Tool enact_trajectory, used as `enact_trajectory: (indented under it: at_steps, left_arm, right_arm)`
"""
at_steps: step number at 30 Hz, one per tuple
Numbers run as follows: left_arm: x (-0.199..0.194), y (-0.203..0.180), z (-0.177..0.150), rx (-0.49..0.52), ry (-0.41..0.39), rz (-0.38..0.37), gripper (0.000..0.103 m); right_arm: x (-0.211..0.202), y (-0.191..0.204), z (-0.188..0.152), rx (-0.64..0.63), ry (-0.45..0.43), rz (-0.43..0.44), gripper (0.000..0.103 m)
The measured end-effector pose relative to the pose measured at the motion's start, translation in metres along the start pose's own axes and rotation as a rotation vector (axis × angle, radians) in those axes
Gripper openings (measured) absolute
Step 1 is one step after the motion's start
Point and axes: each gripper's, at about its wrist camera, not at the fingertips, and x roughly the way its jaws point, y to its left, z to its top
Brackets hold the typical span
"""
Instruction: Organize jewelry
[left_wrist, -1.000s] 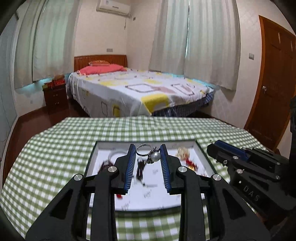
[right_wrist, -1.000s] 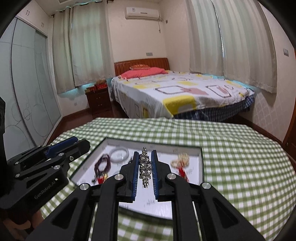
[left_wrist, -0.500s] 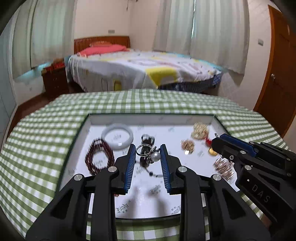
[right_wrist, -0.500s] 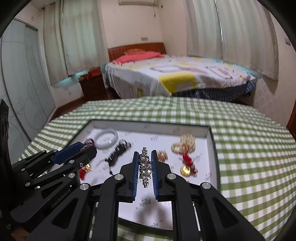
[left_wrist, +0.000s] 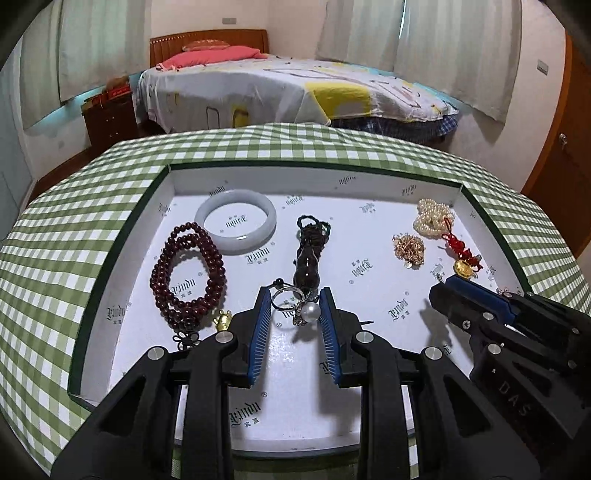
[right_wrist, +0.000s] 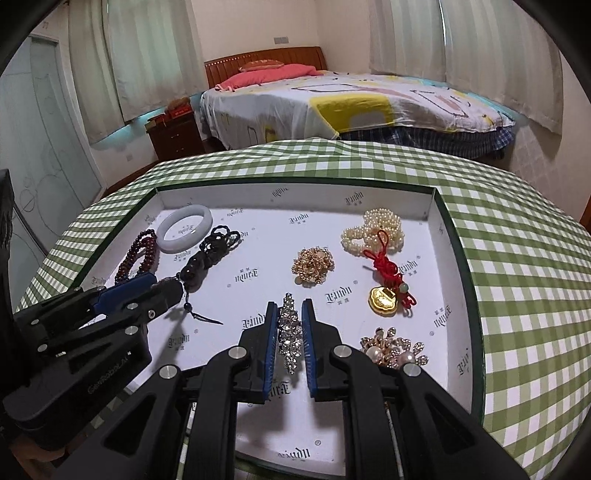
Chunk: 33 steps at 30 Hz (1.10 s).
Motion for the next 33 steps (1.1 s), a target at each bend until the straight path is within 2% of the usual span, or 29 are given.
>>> enact_trajectory:
  at_steps: [10, 13, 21, 27, 29, 33]
  left_arm:
    - [0.007, -0.001, 0.0, 0.004, 0.025, 0.005, 0.029]
    - [0.007, -0.001, 0.0, 0.002, 0.023, 0.008, 0.038]
    - [0.004, -0.002, -0.001, 0.004, 0.011, 0.011, 0.049]
    - [-0.004, -0.002, -0.004, 0.005, -0.004, 0.019, 0.058]
    - [-0.007, 0.0, -0.004, 0.0, -0.009, 0.021, 0.06]
    - [-0.018, 0.002, -0.005, -0.006, -0.027, 0.029, 0.067]
  right_arm:
    - [0.004, -0.004, 0.0, 0.012, 0.015, 0.0, 0.014]
    - [0.005, -0.005, 0.001, 0.016, 0.015, 0.0, 0.015]
    - [0.001, -0.005, -0.001, 0.012, 0.009, -0.005, 0.032]
    - [-0.008, -0.005, -0.002, 0.016, -0.013, -0.027, 0.047]
    - [-0.012, -0.007, -0.003, 0.021, -0.02, -0.037, 0.056]
    - [-0.019, -0.009, -0.004, 0.026, -0.036, -0.056, 0.063]
